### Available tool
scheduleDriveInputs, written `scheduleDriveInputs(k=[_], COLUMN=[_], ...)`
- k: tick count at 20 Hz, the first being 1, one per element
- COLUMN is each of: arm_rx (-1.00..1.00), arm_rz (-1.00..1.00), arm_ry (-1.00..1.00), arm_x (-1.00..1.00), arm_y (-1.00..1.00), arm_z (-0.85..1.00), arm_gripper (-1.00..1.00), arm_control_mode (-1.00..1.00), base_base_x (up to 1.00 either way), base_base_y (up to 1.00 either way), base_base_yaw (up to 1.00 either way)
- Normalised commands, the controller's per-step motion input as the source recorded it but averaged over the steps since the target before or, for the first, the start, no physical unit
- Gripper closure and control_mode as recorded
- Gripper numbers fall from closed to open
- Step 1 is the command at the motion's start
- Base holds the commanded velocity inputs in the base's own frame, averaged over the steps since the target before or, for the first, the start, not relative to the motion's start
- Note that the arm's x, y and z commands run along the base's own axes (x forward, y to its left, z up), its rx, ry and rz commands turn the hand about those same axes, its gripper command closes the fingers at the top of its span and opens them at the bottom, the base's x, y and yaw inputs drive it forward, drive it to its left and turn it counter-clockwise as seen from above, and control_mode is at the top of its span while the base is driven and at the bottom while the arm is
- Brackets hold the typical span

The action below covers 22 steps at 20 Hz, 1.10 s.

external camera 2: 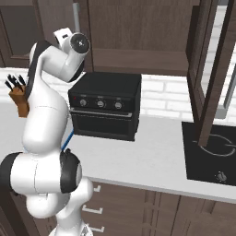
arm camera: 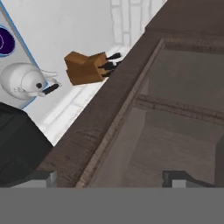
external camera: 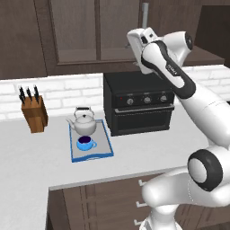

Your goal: Pick the kettle from the counter and place it on the tray. Then pick the mug from the cabinet and place it on the tray. Then close the cabinet doors.

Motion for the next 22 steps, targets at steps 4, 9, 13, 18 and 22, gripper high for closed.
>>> scheduleDriveInputs(k=[4,9,13,18,22], arm_rx=[-0.05,0.01,0.12,0.19,0.33], arm_rz=[-0.05,-0.20,-0.49,-0.59,-0.51], arm_ry=[0.00,0.00,0.02,0.05,0.01], arm_x=[-0.60,-0.82,-0.88,-0.80,-0.78], arm_y=[0.19,0.01,0.00,-0.05,-0.16], arm_z=[0.10,0.08,0.01,0.08,0.03], arm_gripper=[-1.00,-1.00,-1.00,-1.00,-1.00], arm_control_mode=[-1.00,-1.00,-1.00,-1.00,-1.00], base_base_x=[0.00,0.00,0.00,0.00,0.00], base_base_y=[0.00,0.00,0.00,0.00,0.00], base_base_yaw=[0.00,0.00,0.00,0.00,0.00])
